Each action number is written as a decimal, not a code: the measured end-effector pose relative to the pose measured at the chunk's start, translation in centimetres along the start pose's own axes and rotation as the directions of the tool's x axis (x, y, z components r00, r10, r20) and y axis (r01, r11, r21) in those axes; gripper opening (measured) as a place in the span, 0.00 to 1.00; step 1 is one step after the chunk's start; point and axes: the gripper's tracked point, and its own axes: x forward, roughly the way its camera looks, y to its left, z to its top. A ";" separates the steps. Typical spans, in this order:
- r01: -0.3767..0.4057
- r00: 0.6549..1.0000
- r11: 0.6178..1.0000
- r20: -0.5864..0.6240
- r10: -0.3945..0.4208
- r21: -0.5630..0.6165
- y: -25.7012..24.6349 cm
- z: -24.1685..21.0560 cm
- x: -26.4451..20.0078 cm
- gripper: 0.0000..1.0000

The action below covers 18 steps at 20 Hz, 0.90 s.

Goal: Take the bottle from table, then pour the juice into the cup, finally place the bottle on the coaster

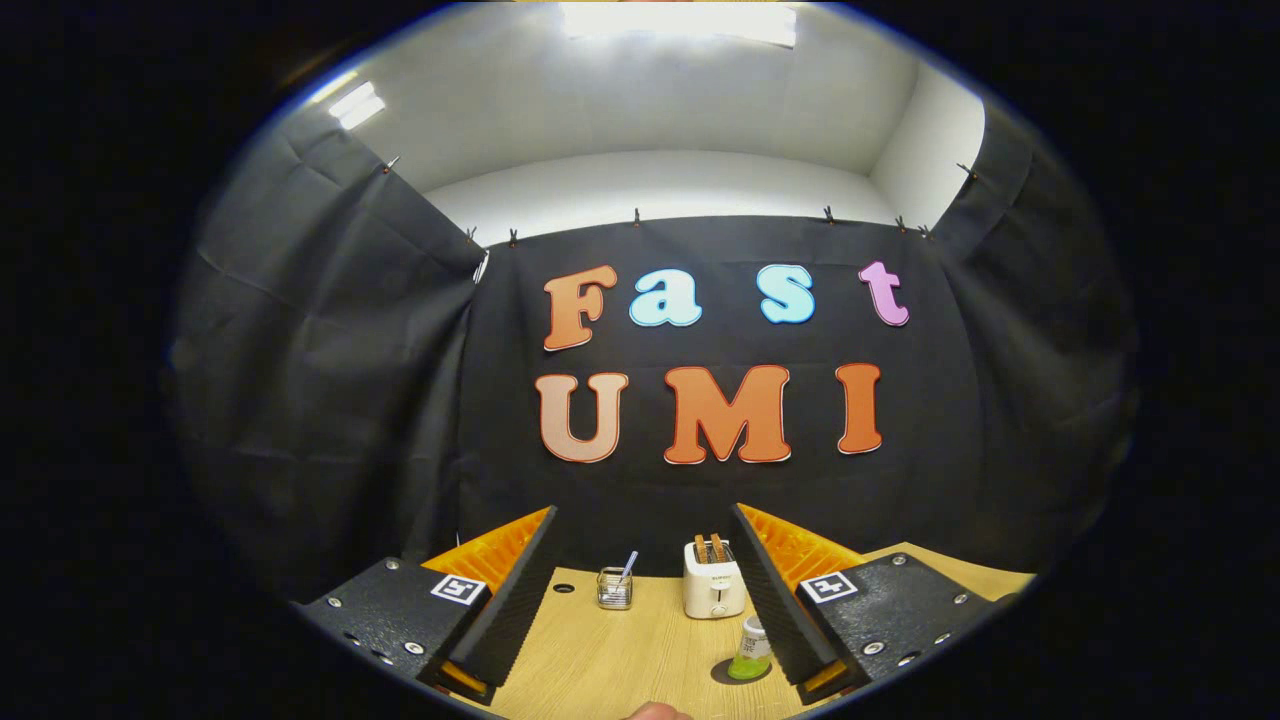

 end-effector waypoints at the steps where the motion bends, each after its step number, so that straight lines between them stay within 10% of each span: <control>1: 0.002 1.000 1.000 0.001 -0.002 -0.002 0.1 0.1 0.0 0.98; 18: 0.000 1.000 0.999 -0.003 0.000 -0.034 -1.0 0.4 0.3 0.98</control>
